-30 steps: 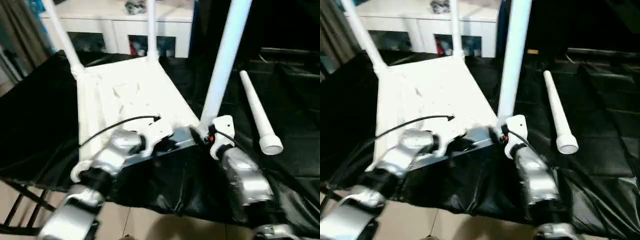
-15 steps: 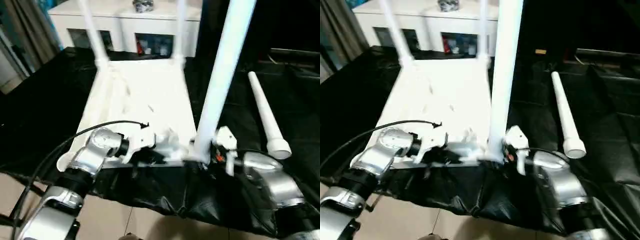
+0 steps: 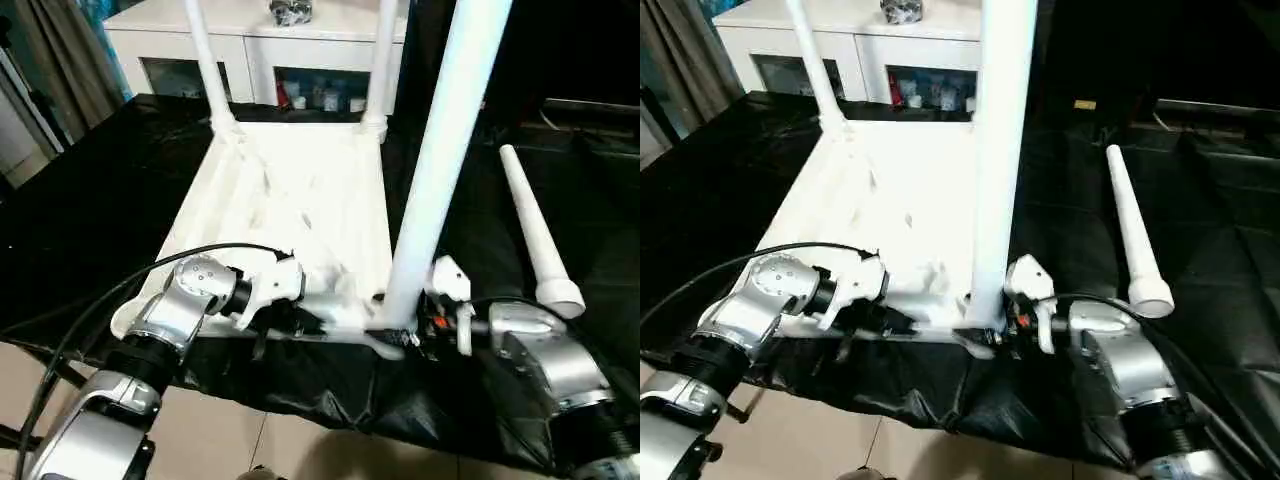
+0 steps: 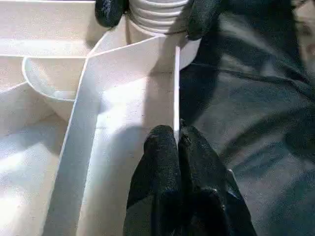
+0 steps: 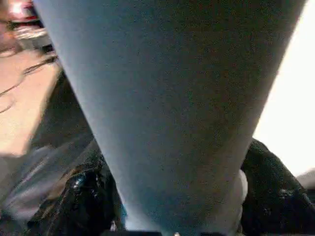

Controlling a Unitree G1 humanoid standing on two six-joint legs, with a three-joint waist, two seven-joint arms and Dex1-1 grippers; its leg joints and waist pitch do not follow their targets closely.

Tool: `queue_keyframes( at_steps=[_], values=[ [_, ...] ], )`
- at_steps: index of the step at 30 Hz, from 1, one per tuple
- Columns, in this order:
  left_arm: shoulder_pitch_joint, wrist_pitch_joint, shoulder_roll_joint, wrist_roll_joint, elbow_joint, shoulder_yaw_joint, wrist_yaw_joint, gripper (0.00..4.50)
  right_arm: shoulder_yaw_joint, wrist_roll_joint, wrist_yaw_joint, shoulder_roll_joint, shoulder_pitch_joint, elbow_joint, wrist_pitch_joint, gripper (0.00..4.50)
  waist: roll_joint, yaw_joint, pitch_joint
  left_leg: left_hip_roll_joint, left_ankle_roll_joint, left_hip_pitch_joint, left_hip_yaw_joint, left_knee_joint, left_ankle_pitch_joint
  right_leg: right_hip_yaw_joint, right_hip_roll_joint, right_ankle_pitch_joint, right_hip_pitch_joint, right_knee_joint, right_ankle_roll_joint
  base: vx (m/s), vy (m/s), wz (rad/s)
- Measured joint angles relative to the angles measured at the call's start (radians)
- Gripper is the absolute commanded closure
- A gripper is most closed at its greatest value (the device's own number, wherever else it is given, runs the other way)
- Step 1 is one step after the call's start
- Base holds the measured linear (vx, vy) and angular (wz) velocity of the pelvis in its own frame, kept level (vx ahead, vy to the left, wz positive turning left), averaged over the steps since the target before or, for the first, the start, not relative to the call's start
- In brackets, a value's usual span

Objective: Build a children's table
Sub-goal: Rotate leg to tighten

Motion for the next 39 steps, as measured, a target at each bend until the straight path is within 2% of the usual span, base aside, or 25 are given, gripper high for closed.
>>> queue_keyframes(
  at_steps=[3,5,8,13,18,19,25,27,28,32,36,39],
  values=[
    [-0.024,0.049,-0.038,0.031,0.014,0.014,0.117,4.50,-0.064,-0.027,-0.194,0.081,-0.012,0.048,-0.014,1.75,-0.001,-0.014,0.001,0.000,-0.002,0.002,0.000,0.001,0.001,0.000,0.000,0.000,0.001,0.000,0.000,0.000,0.000,0.00],
    [-0.025,0.077,-0.061,0.032,0.012,0.018,0.158,4.50,-0.084,-0.029,-0.273,0.104,-0.014,0.060,-0.017,1.76,-0.002,-0.022,0.001,0.000,-0.002,0.002,0.000,0.002,0.001,0.000,0.000,0.000,0.002,-0.002,0.001,0.000,0.000,0.00],
    [-0.011,0.178,-0.106,0.049,-0.045,0.030,0.282,4.50,-0.134,-0.069,-0.511,0.211,-0.032,0.100,-0.053,1.76,-0.005,-0.032,0.002,0.000,-0.002,0.003,0.000,0.001,0.001,0.000,0.000,0.001,0.001,-0.001,0.000,0.000,0.000,0.00],
    [0.039,0.268,-0.168,0.055,-0.136,0.040,0.389,4.50,-0.159,-0.107,-0.706,0.276,-0.038,0.104,-0.068,1.76,-0.006,-0.036,0.002,0.000,-0.002,0.003,0.000,-0.004,0.001,0.001,0.000,0.001,0.000,-0.001,0.000,0.000,0.000,0.00],
    [0.054,0.291,-0.186,0.055,-0.159,0.043,0.422,4.50,-0.163,-0.127,-0.774,0.301,-0.038,0.107,-0.082,1.76,-0.005,-0.036,0.002,-0.001,-0.002,0.003,0.000,-0.005,0.001,0.000,0.000,0.001,0.000,-0.002,-0.001,0.000,0.000,0.00],
    [0.054,0.296,-0.187,0.055,-0.162,0.040,0.426,4.50,-0.168,-0.128,-0.777,0.306,-0.038,0.112,-0.090,1.20,-0.005,-0.036,0.002,-0.001,-0.002,0.003,0.000,-0.005,0.001,0.001,0.000,0.001,0.000,-0.002,-0.001,0.000,0.000,0.00],
    [0.054,0.289,-0.183,0.055,-0.163,0.034,0.415,4.50,-0.167,-0.126,-0.734,0.295,-0.038,0.121,-0.100,0.65,-0.005,-0.038,0.002,-0.001,-0.002,0.002,0.000,-0.005,0.001,0.001,0.000,0.001,0.000,-0.002,-0.001,0.000,0.000,0.00],
    [0.054,0.283,-0.178,0.054,-0.163,0.030,0.412,4.50,-0.159,-0.125,-0.712,0.284,-0.038,0.120,-0.101,0.65,-0.005,-0.039,0.002,-0.001,-0.002,0.002,0.000,-0.005,0.001,0.001,0.000,0.001,0.000,-0.002,-0.001,0.000,0.000,0.00],
    [0.054,0.264,-0.158,0.051,-0.163,0.026,0.385,4.50,-0.138,-0.115,-0.646,0.250,-0.038,0.117,-0.099,0.65,-0.005,-0.042,0.002,-0.001,-0.002,0.002,0.000,-0.005,0.001,0.001,0.000,0.001,-0.001,-0.002,-0.001,0.000,0.000,0.00],
    [0.054,0.225,-0.121,0.037,-0.160,0.020,0.319,4.50,-0.113,-0.095,-0.520,0.197,-0.031,0.095,-0.088,0.65,-0.005,-0.044,0.002,-0.001,-0.002,0.000,0.000,-0.006,0.001,0.000,0.000,0.002,-0.002,-0.002,-0.002,0.000,0.000,0.00],
    [0.050,0.154,-0.070,0.028,-0.145,-0.001,0.233,4.50,-0.062,-0.077,-0.337,0.107,-0.023,0.065,-0.074,0.65,-0.005,-0.031,0.003,-0.001,0.001,-0.001,0.000,-0.004,0.001,0.000,0.000,0.002,-0.002,-0.002,-0.003,0.000,0.000,0.00],
    [0.044,0.120,-0.041,0.025,-0.130,-0.002,0.177,4.50,-0.044,-0.053,-0.236,0.074,-0.021,0.052,-0.068,0.65,-0.005,-0.021,0.003,-0.001,0.000,-0.002,0.000,-0.002,0.000,0.001,0.000,0.002,-0.002,-0.001,-0.003,0.000,0.000,0.00]
  ],
)
